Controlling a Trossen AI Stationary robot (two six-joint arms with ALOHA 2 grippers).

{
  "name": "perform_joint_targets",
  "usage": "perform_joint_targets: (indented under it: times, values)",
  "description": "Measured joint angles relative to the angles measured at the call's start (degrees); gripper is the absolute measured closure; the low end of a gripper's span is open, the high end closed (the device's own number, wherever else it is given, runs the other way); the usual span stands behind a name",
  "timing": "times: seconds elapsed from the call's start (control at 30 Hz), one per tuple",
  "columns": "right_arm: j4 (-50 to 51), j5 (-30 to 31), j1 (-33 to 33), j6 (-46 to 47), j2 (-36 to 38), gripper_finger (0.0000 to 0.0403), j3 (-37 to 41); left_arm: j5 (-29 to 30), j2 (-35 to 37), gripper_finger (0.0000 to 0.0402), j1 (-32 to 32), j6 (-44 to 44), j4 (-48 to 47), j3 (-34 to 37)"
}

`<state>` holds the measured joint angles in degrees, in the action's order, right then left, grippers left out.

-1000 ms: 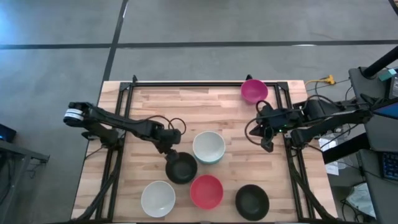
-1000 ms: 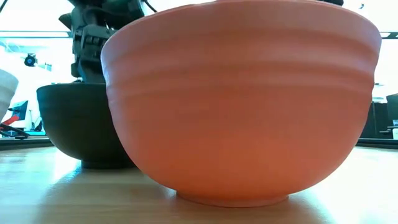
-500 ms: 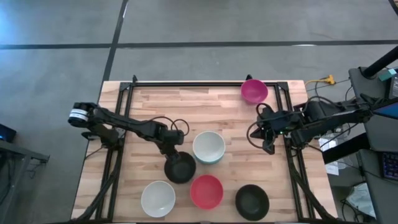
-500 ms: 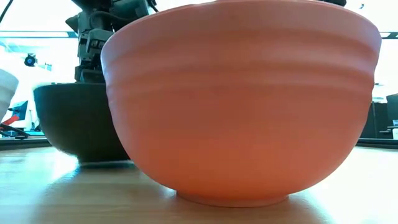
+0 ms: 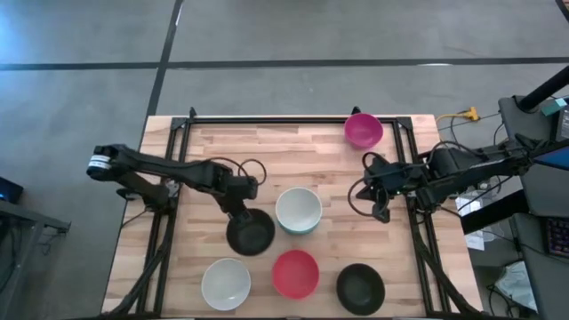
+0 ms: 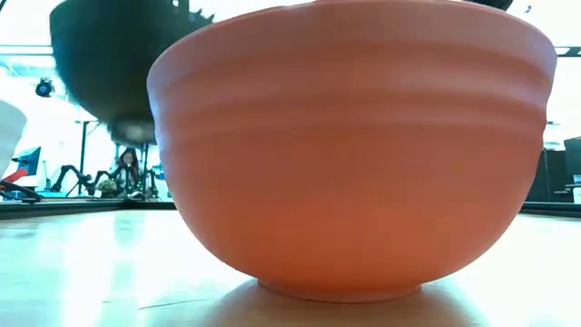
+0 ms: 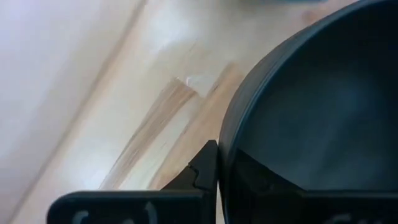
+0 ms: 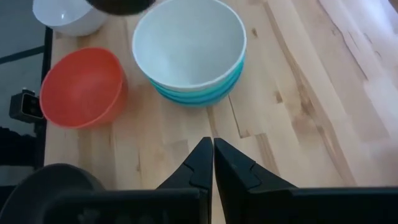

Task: Nest bowls inside each other
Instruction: Stack the top black bowl on top of the top white bowl

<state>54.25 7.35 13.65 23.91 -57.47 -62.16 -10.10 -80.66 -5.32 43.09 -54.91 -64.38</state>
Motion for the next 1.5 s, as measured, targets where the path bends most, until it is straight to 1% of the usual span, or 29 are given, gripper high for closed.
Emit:
perform_joint_targets:
  times: [0.13,0.27,0.33,0.43,0.57,0.67,0.77,0.93,1.17,1.3,1.5]
  values:
    - [-1.41,0.02,0.00,-1.65,-0.04,0.0394,0.36,4.55,2.49,0.0401,0.00,0.02,-9.25,-9.91]
    - [-1.97,0.07,0.00,-2.92,-0.04,0.0394,0.36,9.92,3.42,0.0401,0.00,-0.02,-14.84,-20.14]
    - [-2.04,0.10,0.00,-2.98,0.02,0.0394,0.36,11.70,3.42,0.0401,0.04,-0.02,-15.52,-24.56]
    - [-2.07,0.03,0.00,-2.96,0.04,0.0394,0.36,12.81,2.97,0.0401,0.11,-0.04,-15.31,-30.69]
    - [-2.07,-0.02,0.11,-3.71,0.07,0.0394,0.36,13.75,0.46,0.0401,0.29,-0.05,-15.40,-36.74]
    - [-1.91,-0.30,0.11,-4.49,0.08,0.0394,0.36,12.88,-3.19,0.0401,1.00,-0.50,-15.45,-40.18]
    - [-1.10,-1.68,0.11,-4.89,0.43,0.0394,0.36,9.69,-8.09,0.0401,2.24,-1.89,-15.58,-43.75]
    - [1.93,-1.90,0.36,-5.10,1.58,0.0394,0.36,3.88,-17.13,0.0401,5.16,-4.73,-15.67,-50.75]
    - [4.71,-1.88,0.75,-5.07,4.72,0.0394,0.36,-0.24,-28.47,0.0401,9.11,-8.04,-20.46,-61.67]
    - [5.93,-1.79,0.98,-4.60,6.79,0.0394,0.40,-0.79,-33.24,0.0401,9.65,-9.39,-23.80,-64.92]
    - [5.95,-1.74,1.07,-4.44,9.40,0.0394,0.53,-0.94,-37.39,0.0401,9.73,-10.90,-25.11,-64.70]
